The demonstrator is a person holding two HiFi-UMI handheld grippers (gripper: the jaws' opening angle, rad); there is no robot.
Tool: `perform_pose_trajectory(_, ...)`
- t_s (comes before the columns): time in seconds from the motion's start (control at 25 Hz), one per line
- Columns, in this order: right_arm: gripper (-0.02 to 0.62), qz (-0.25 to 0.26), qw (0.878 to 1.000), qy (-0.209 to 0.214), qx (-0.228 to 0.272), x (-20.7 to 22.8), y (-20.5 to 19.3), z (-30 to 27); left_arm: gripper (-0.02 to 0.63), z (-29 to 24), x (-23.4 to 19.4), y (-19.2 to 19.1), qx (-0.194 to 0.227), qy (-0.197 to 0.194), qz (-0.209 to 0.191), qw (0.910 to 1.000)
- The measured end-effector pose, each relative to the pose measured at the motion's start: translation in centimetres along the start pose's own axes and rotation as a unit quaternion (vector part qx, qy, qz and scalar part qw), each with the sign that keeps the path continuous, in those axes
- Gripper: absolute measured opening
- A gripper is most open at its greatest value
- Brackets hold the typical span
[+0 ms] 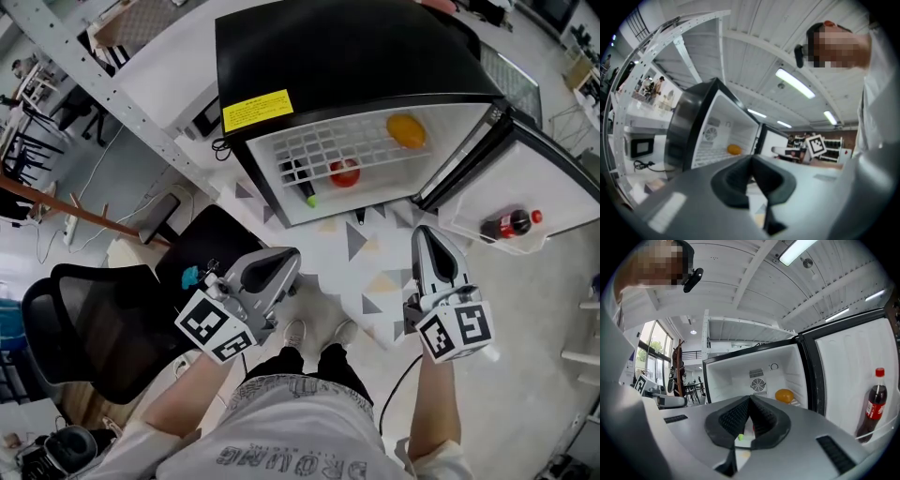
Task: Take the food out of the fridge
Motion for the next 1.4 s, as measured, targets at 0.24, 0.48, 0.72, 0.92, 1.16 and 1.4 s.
perform_pose_trajectory(0.24,0.002,0.018,1.0,-0.012,-0.001,2.8,0.5,-1.7,0.005,-0.9,-0.4,0.2,0.002,0.01,0.002,0.9999)
perform_pose_trajectory(0.48,0.002,0.04,0.999,-0.027,-0.006,5.0,0.8,-4.1,0.005,-1.4,-1.0,0.2,0.0,0.019,0.002,0.9998)
perform_pose_trajectory(0.72,0.003,0.048,0.998,-0.037,-0.014,7.1,0.9,-6.4,0.005,-2.0,-1.9,0.2,-0.004,0.028,0.005,0.9996)
perform_pose_trajectory(0.92,0.026,0.057,0.997,-0.044,-0.025,8.6,0.7,-8.0,0.005,-2.5,-2.5,0.0,-0.008,0.032,0.006,0.9994)
perform_pose_trajectory(1.16,0.068,0.066,0.996,-0.056,-0.033,9.9,0.3,-9.4,0.005,-2.7,-3.1,-0.3,-0.015,0.036,0.005,0.9992)
perform_pose_trajectory(1.4,0.095,0.07,0.995,-0.066,-0.04,11.5,0.0,-10.9,0.005,-2.9,-3.8,-0.7,-0.023,0.041,0.007,0.9989)
Point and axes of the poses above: the fingertips, and each gripper's own axes: z backward along the fingers, x to its right, y out of its top, the point moved 2 cm from there along z, backward along the fingers, and after that the axes turned 12 degrees about y, right-handed, at the moved point
